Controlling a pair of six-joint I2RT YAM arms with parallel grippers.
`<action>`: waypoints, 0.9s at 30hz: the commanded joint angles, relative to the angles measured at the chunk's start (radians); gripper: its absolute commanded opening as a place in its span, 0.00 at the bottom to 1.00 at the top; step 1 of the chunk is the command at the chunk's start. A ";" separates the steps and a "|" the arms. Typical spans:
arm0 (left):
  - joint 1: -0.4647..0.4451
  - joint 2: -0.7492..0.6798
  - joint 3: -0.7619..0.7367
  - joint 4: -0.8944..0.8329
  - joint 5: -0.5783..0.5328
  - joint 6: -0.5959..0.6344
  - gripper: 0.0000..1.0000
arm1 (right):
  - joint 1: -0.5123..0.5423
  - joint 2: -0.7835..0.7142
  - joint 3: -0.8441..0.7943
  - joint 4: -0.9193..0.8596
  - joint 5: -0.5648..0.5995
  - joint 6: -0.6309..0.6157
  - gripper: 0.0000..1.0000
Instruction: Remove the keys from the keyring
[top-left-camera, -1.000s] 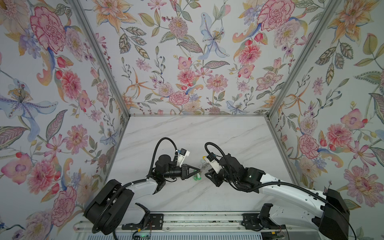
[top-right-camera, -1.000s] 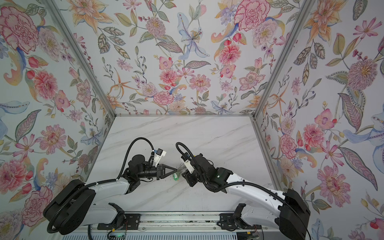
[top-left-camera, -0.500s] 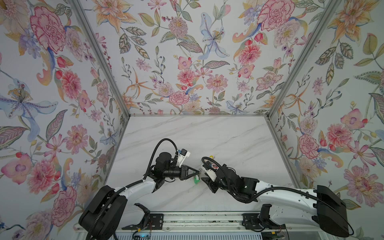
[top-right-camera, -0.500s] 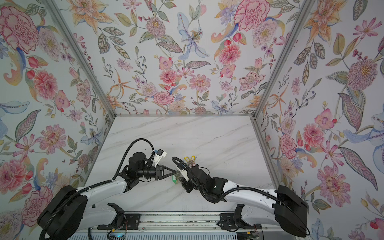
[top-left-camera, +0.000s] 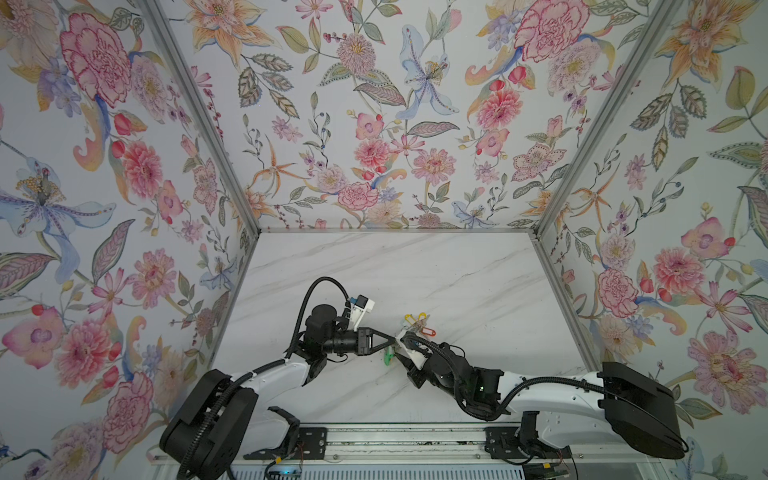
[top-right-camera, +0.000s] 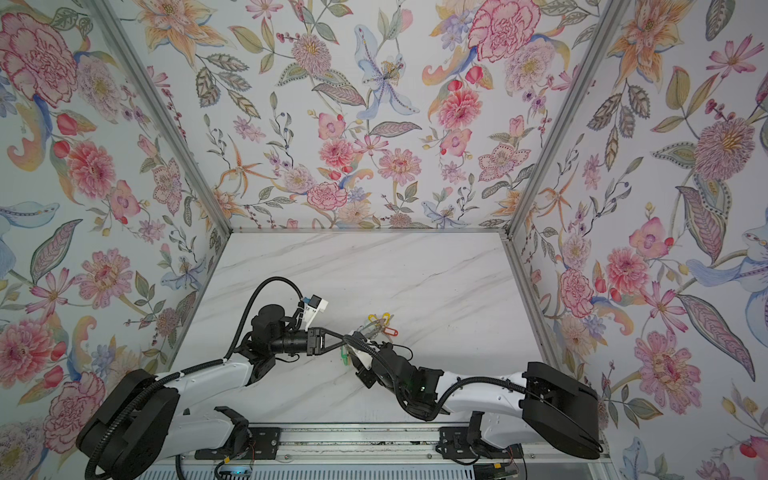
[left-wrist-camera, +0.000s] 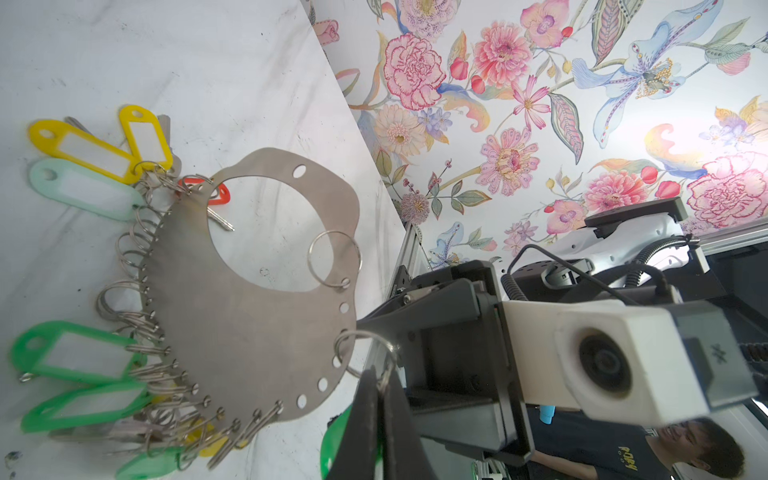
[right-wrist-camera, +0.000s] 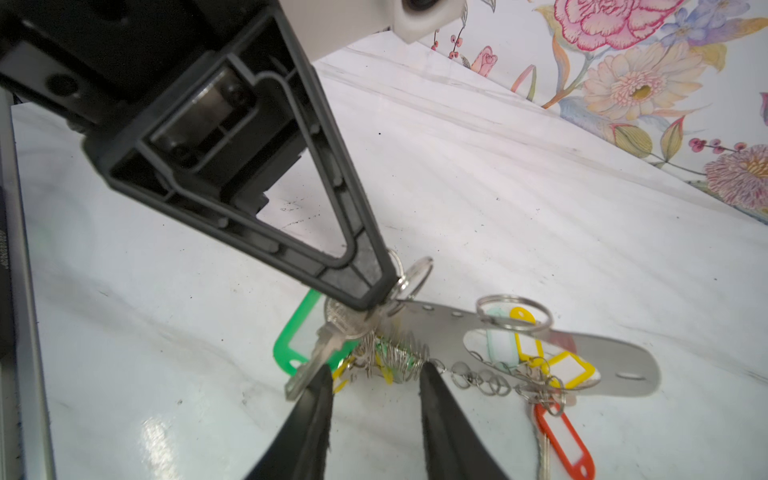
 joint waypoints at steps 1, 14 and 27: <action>-0.002 0.003 -0.004 0.073 0.054 -0.030 0.00 | 0.009 0.023 -0.013 0.173 -0.028 -0.022 0.37; 0.020 0.003 0.142 -0.422 -0.004 0.358 0.00 | -0.143 -0.092 0.000 -0.043 -0.263 0.105 0.38; 0.020 0.042 0.144 -0.344 -0.037 0.318 0.00 | -0.331 -0.200 0.044 -0.249 -0.533 0.650 0.41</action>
